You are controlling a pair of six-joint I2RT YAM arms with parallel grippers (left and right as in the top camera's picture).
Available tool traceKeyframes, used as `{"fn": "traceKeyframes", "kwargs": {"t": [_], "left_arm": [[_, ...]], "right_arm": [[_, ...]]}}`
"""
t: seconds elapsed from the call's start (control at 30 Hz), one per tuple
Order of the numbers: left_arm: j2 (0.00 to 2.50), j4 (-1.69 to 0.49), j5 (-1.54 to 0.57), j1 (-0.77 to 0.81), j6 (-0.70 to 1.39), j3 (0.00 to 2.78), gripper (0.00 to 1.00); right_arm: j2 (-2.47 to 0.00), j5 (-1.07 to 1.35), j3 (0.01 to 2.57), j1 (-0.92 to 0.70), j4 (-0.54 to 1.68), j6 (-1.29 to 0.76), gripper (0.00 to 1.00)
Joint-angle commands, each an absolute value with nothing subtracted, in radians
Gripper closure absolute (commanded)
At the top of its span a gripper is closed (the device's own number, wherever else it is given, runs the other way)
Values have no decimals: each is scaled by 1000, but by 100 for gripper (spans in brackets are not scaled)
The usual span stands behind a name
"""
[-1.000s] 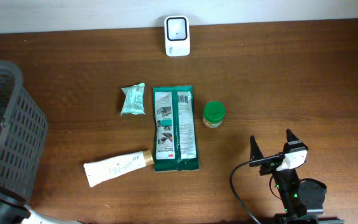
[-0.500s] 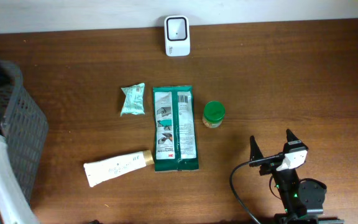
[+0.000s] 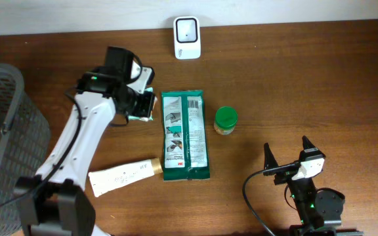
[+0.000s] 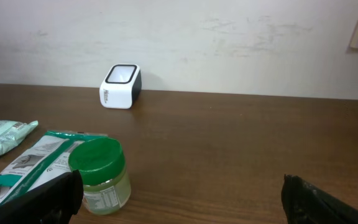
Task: Scan the item barcode
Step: 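Place the orange packet beside the wipes pack and withdraw left arm, then reach the right gripper to the green-lidded jar and grasp it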
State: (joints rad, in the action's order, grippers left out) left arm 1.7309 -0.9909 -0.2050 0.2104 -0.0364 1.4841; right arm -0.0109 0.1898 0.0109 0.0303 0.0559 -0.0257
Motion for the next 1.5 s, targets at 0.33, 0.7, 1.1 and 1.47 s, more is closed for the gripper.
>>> {"fn": "traceKeyframes", "kwargs": {"t": [0.33, 0.7, 1.1, 1.47], "left_arm": [[1912, -974, -160, 233, 57, 1364, 100], [1752, -985, -152, 230, 56, 1483, 6], [1600, -989, -81, 39, 19, 1557, 1], [1600, -906, -81, -101, -31, 1557, 1]], "right_arm": [[-4, 199, 6, 33, 60, -26, 2], [-4, 199, 6, 33, 60, -26, 2], [-4, 67, 6, 33, 72, 67, 2], [-125, 545, 152, 33, 41, -91, 2]]}}
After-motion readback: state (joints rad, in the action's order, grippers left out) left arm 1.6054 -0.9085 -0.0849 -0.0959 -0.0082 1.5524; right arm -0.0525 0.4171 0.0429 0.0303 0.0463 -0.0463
